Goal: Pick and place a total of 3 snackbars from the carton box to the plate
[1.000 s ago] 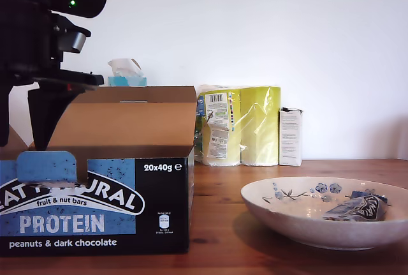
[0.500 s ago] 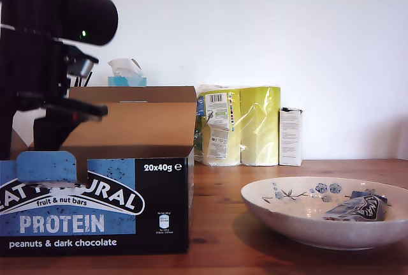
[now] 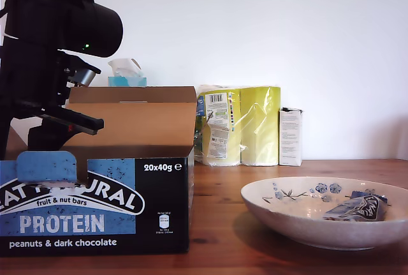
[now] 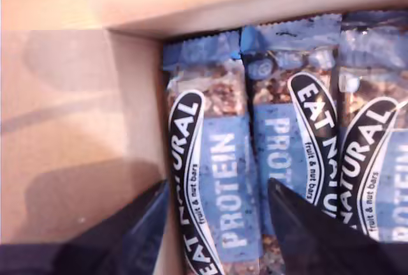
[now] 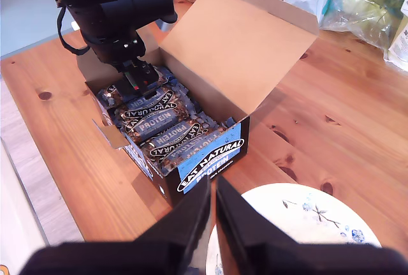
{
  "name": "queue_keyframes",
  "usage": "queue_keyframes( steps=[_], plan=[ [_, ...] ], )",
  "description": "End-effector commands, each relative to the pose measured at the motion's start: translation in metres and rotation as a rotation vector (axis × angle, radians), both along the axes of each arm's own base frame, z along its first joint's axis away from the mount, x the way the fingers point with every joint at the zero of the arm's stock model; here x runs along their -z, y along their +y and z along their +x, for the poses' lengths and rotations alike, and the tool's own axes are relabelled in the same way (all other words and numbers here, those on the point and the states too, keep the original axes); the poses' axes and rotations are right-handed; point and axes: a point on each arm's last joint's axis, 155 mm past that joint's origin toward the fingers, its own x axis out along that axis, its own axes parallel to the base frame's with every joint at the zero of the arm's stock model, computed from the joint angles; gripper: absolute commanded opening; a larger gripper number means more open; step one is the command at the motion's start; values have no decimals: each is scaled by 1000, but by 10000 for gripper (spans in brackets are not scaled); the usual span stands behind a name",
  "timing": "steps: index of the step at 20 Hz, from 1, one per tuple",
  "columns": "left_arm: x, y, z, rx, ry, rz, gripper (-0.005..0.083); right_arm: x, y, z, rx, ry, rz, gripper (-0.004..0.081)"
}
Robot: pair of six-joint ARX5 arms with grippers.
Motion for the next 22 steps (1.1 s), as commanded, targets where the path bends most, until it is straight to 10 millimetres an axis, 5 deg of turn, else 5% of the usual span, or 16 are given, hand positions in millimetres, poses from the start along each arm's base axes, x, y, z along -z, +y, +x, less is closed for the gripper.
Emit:
queue_keyframes(
  steps=[1,11,16,22],
  plan=[
    [13,5,-5,3,47,35,447,6,2,-1,-11,9,-3,-13],
    [34,-4,-8,11,106,9,443,5,4,-4,-29,9,2,-13],
    [38,-17,-7,16,111,-62,209,5,4,-4,-30,7,1,-13],
    [32,-19,-5,27,109,-67,207,5,4,-4,-30,7,1,-13]
  ],
)
